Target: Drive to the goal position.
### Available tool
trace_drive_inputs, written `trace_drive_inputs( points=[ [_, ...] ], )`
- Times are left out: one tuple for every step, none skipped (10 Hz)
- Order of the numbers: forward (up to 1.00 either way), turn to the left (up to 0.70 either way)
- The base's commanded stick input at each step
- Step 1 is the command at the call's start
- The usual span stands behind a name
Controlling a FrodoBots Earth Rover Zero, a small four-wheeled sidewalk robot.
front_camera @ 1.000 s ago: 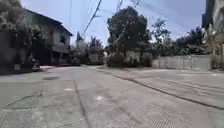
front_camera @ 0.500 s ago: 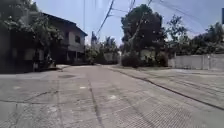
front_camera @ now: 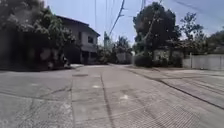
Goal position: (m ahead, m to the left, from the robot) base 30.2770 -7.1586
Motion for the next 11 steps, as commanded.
trace_drive_inputs(
  points=[
    [1.00, 0.00],
    [1.00, 0.00],
    [1.00, 0.00],
    [1.00, 0.00],
    [1.00, 0.00],
    [1.00, 0.00],
    [1.00, 0.00],
    [1.00, 0.00],
    [1.00, 0.00],
    [1.00, 0.00],
    [1.00, 0.00]
  ],
)
